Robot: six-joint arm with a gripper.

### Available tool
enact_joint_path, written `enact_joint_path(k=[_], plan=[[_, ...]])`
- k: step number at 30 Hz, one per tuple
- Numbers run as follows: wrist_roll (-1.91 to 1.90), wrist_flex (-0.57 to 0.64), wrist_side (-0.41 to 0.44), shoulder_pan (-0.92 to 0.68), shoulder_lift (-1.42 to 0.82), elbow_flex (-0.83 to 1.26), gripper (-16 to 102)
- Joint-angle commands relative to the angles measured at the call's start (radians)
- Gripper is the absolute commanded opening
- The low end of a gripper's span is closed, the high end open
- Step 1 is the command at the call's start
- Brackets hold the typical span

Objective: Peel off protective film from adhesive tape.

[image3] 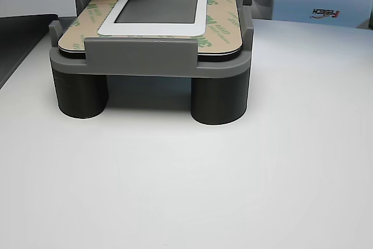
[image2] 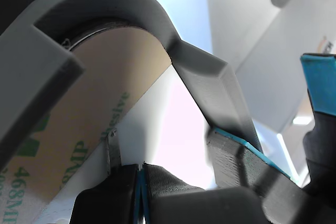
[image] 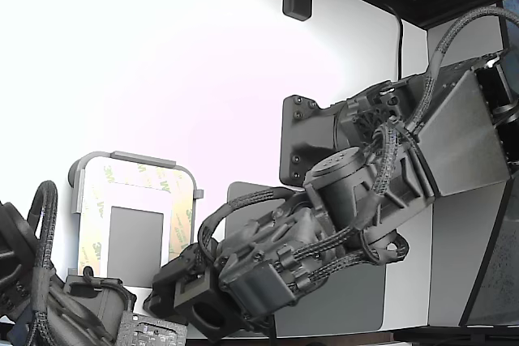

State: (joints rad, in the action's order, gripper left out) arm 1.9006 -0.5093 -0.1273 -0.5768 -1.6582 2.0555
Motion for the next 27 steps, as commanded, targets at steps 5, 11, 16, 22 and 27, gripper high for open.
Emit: enact_joint_path(k=[5,11,16,22,27], plan=[[-0.006,-0.012,0.002,0.005,-0.023,-0.029,-11],[-0.026,-0.029,0.0,0.005,-0.015,-0.049,-11],[-0.037,-0.032,0.0,0.005,-0.011,-0.055,-11],[-0.046,-0.037,0.0,0.003,-0.012,-0.058,-11],[-0.054,-0.041,0.0,0.003,-0.012,-0.064,-11]])
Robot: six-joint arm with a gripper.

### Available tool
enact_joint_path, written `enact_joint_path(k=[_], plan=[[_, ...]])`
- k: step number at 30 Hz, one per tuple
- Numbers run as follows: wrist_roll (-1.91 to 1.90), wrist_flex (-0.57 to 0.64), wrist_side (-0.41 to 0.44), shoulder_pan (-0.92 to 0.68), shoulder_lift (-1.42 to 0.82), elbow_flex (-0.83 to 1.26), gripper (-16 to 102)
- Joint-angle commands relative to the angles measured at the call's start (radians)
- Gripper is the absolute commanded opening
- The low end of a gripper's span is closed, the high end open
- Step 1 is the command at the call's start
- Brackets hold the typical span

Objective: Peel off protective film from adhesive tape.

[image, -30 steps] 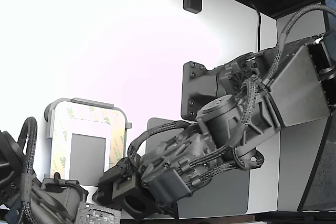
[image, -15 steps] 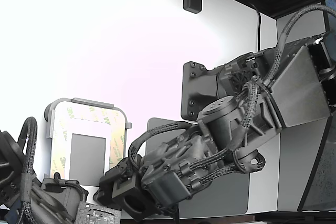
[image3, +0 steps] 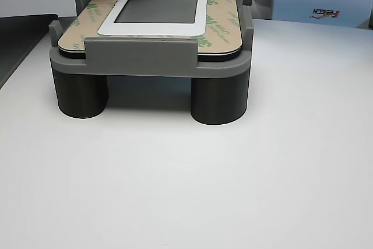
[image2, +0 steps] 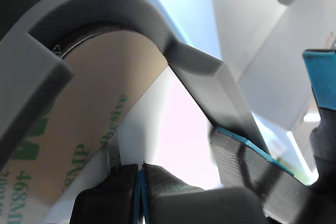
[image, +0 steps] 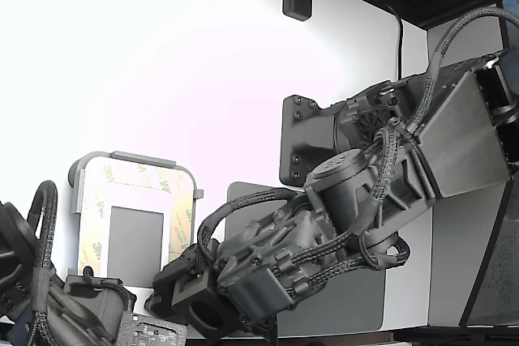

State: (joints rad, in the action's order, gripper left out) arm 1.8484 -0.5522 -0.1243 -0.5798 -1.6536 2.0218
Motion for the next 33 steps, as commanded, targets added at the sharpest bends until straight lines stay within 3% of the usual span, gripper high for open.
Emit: enact_joint_path(k=[1,33], plan=[[-0.005,0.002,-0.003,0.006,-0.017,-0.031,-11],[-0.005,-0.02,0.009,0.012,-0.015,-0.058,-11]])
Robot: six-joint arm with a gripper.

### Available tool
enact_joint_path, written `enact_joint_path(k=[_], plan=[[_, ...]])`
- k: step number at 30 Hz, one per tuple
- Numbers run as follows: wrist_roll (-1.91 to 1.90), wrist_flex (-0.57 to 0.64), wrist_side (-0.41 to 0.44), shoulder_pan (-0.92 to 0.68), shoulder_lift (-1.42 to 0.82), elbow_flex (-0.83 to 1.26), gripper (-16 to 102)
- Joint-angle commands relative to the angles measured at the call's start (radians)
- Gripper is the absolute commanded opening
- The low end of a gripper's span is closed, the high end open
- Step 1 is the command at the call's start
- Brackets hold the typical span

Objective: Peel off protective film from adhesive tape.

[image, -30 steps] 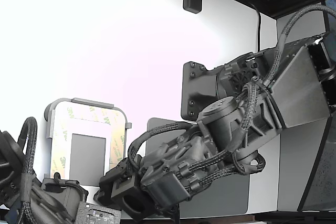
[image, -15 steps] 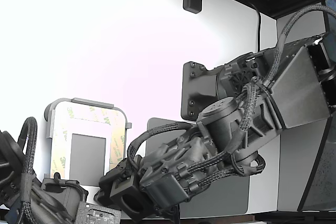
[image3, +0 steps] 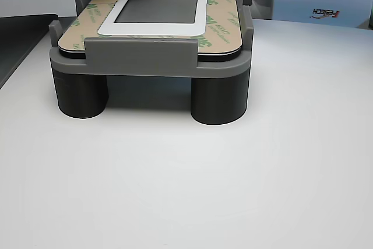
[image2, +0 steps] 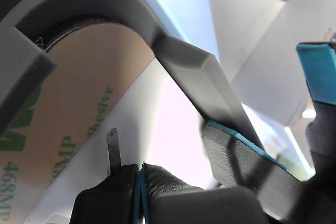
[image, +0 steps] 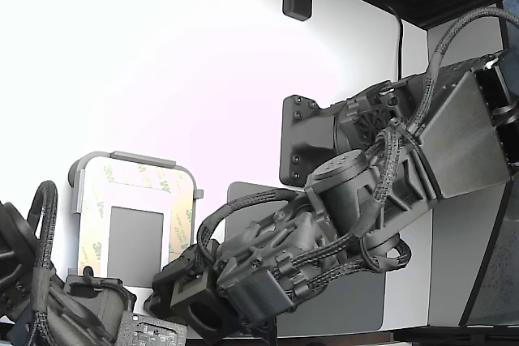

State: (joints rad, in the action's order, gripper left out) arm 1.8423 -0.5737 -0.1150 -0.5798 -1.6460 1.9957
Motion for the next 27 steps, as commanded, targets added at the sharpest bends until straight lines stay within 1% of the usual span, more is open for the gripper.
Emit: enact_joint_path(k=[1,4,9,27], plan=[[0.002,0.002,0.0,0.012,-0.023,-0.032,-11],[0.002,0.012,0.0,0.012,-0.023,-0.02,-11],[0.029,0.074,-0.008,0.017,-0.04,0.034,-11],[-0.003,0.025,-0.006,0.009,-0.038,0.006,-11]])
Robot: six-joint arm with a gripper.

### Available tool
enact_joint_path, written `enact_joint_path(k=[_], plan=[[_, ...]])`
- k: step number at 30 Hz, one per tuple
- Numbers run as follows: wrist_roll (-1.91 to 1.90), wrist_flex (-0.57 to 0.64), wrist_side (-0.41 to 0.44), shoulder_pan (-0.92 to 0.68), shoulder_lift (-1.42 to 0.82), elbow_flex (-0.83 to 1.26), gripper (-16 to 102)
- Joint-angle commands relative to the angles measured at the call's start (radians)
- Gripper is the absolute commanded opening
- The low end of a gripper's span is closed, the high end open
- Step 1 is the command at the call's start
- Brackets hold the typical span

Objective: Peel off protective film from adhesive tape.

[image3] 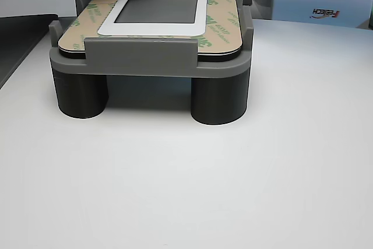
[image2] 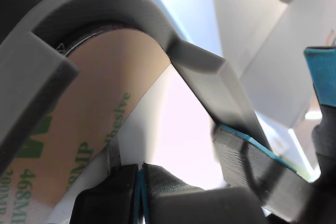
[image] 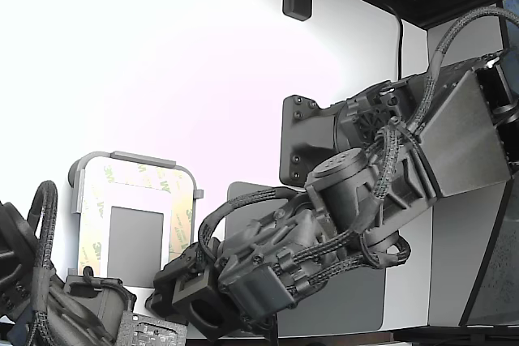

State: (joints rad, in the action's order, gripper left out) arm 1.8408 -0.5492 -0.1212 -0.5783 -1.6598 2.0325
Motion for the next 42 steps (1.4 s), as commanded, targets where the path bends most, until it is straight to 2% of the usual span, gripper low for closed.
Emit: enact_joint_path(k=[1,23,42], plan=[[-0.005,-0.005,0.0,0.008,-0.023,-0.035,-11],[-0.051,-0.051,0.0,0.002,-0.014,-0.078,-11],[0.012,-0.034,-0.003,0.012,0.015,-0.092,-11]])
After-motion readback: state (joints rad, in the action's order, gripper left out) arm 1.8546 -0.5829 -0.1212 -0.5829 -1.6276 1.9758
